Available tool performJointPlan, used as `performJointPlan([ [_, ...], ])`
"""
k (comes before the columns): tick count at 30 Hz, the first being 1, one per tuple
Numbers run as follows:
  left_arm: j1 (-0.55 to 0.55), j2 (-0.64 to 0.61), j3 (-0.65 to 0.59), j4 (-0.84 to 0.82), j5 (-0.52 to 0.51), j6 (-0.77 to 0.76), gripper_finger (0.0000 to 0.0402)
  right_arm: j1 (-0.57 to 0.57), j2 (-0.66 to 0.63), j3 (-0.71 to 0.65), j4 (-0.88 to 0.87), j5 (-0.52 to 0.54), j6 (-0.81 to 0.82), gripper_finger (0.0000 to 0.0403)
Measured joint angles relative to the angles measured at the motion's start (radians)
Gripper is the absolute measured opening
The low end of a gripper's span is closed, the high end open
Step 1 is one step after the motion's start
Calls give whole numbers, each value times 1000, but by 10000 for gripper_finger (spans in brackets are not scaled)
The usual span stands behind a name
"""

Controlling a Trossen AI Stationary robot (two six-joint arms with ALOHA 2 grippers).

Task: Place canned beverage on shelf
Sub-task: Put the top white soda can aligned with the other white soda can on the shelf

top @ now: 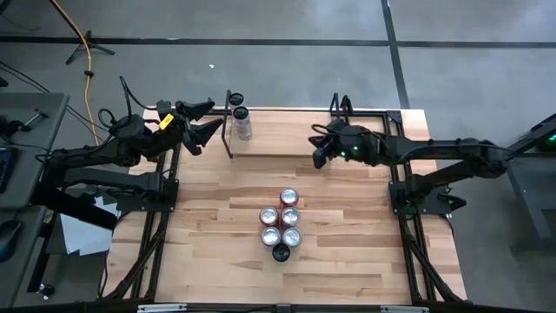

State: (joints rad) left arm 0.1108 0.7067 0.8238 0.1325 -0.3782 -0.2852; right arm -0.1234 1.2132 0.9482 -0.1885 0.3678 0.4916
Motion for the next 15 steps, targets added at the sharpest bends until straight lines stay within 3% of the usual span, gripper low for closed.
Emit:
performJointPlan([
  [4, 0, 0, 0, 4, 0, -1, 372, -29, 201, 82, 165, -80, -38, 0],
  [10, -1, -2, 0, 17, 4, 0, 372, -96, 652, 405, 232, -243, -97, 0],
  [15, 0, -14, 0, 24, 4, 0, 372, -106, 832, 649, 146, -215, -77, 0],
])
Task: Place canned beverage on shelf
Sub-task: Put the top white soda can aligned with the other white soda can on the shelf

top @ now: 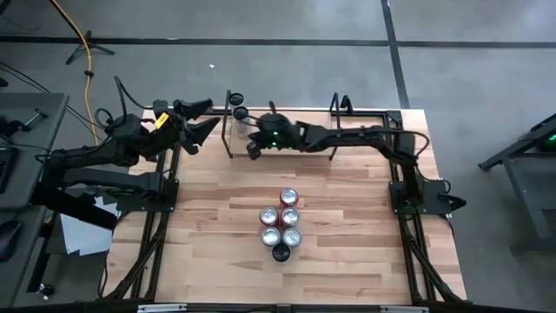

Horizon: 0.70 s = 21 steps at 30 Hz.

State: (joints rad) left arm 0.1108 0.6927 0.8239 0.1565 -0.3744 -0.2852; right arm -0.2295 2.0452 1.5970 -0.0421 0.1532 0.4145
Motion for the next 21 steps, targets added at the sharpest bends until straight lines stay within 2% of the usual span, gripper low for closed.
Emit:
performJointPlan([
  [5, 0, -12, 0, -1, 0, 12, 372, 0, 61, 136, -117, 66, 2, 0],
  [8, 0, -14, 0, -1, 1, 18, 372, 0, 81, 183, -154, 140, 4, 0],
  [21, 0, -13, 0, -1, 1, 19, 372, -6, 163, 236, -202, 227, 5, 0],
])
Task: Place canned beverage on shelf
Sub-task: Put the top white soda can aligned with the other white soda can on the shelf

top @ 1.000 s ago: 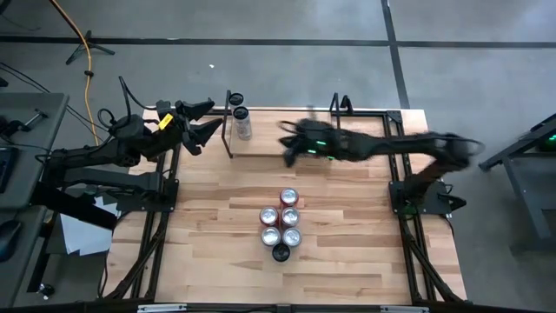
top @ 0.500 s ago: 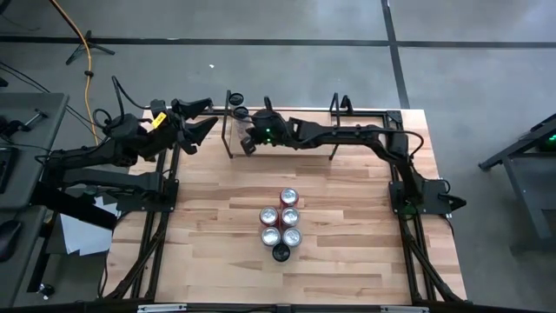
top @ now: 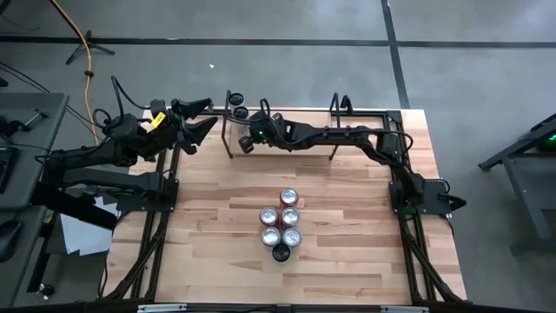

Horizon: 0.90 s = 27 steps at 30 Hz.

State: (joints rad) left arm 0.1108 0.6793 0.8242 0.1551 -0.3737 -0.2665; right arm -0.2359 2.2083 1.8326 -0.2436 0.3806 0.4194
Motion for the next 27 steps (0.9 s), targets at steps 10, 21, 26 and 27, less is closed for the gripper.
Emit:
performJointPlan([
  [10, 0, 0, 0, 0, 0, 16, 372, -15, -1, 0, 100, -20, -46, 0],
  [21, 0, 0, 0, 0, 0, 16, 372, -39, -1, 0, 182, -72, -43, 0],
  [26, 0, 0, 0, 0, 0, 16, 372, -37, -1, 0, 178, -86, -56, 0],
  [27, 0, 0, 0, 0, 0, 16, 372, -35, -1, 0, 173, -86, -61, 0],
])
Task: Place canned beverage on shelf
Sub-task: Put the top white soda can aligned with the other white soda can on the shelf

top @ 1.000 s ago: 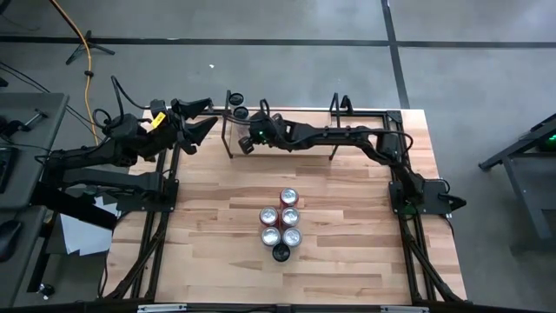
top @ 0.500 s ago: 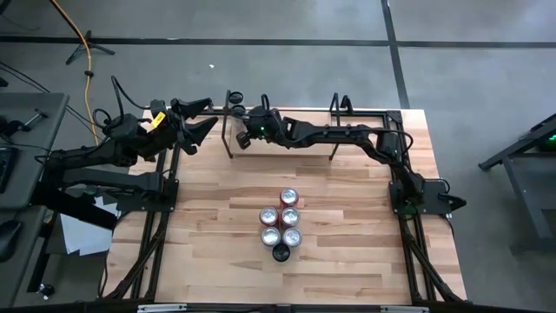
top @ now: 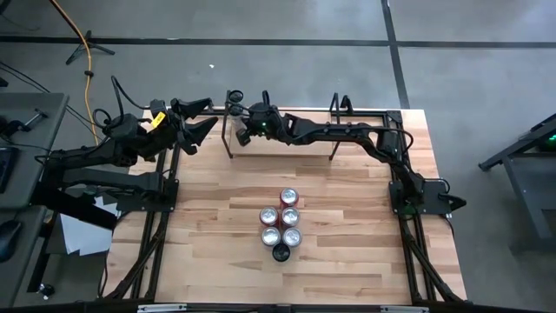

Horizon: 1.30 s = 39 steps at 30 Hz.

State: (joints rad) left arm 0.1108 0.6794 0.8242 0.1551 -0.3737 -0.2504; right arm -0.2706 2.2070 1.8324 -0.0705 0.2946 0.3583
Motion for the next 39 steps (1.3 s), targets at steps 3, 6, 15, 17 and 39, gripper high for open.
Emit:
performJointPlan([
  [3, 0, 0, 0, 0, 0, 0, 372, 3, 0, 0, -18, -3, -22, 0],
  [6, 0, 0, 0, 0, 0, 0, 372, 4, -1, 0, -74, -4, -22, 0],
  [15, 0, 0, 0, 0, 0, -1, 372, 0, 14, -10, -68, -16, 3, 0],
  [17, 0, 0, 0, 0, 0, -6, 372, -2, 24, -10, -59, -45, 23, 0],
  [39, 0, 0, 0, 0, 0, -8, 372, -6, 34, -11, 93, -134, 16, 0],
])
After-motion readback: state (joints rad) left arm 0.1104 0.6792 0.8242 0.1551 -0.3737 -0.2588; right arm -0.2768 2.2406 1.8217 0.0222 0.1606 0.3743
